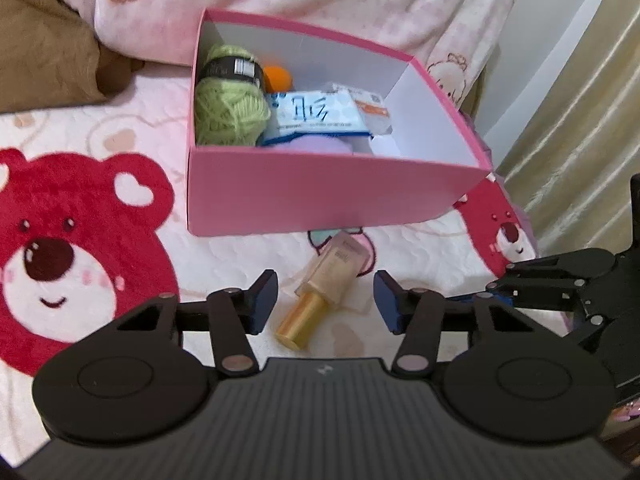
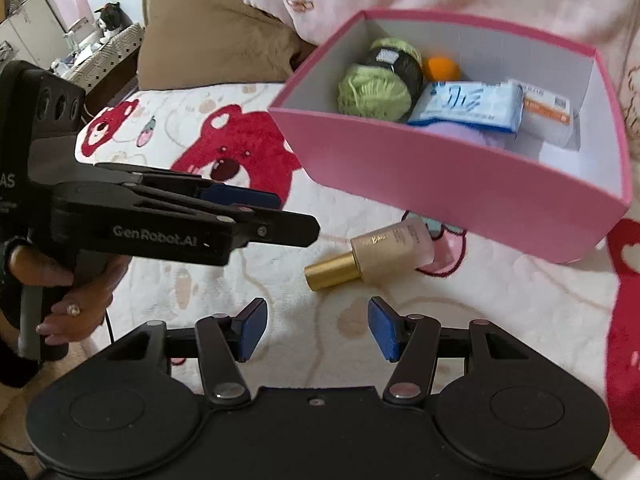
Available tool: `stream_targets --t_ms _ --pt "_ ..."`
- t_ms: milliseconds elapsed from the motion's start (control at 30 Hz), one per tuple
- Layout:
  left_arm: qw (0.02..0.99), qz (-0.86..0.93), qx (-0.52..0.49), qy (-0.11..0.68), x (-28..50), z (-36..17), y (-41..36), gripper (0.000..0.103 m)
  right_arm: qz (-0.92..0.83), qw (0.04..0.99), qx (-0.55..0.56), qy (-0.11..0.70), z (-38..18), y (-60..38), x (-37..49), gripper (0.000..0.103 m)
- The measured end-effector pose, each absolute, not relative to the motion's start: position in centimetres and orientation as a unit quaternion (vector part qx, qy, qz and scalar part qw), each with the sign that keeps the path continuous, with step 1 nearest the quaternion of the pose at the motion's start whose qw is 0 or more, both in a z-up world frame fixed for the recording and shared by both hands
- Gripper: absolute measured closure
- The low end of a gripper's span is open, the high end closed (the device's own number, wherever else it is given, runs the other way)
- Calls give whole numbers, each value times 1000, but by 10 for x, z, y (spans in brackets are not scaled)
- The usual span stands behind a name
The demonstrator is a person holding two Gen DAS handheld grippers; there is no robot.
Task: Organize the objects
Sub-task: 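Move the left tool toward the gold-capped foundation bottle, then lower the left tool onto the foundation bottle and close it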
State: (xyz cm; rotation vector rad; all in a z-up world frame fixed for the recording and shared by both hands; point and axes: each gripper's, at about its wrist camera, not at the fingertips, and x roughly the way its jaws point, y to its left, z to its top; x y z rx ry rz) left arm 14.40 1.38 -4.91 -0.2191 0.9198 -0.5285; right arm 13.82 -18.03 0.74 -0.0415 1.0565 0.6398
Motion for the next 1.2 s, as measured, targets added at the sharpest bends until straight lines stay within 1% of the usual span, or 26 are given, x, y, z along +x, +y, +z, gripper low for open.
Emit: stream_targets --t_ms 200,333,467,600,667,800,933,1200 --pt "843 -261 -117 456 158 -88 6 54 287 827 -36 483 -22 -170 144 42" --pt "840 -274 -121 453 164 -103 -5 55 277 829 -39 484 -41 -168 152 42" --pt "833 -281 -139 456 167 -115 -7 55 273 831 -71 479 -54 -164 152 42" --pt "815 -300 -159 469 166 -116 -8 54 274 832 -79 475 -58 -162 152 42" --pt "806 -304 -176 477 165 -116 -8 54 280 828 -82 478 -59 -162 150 40" --pt "764 -329 -237 501 165 -124 -11 54 281 827 -82 479 -56 -166 144 38" --pt "769 -327 -222 502 159 -124 -26 54 270 830 -69 483 -56 -173 144 33" --pt "792 -302 -227 480 158 -114 -13 55 247 837 -53 486 -58 -174 154 33"
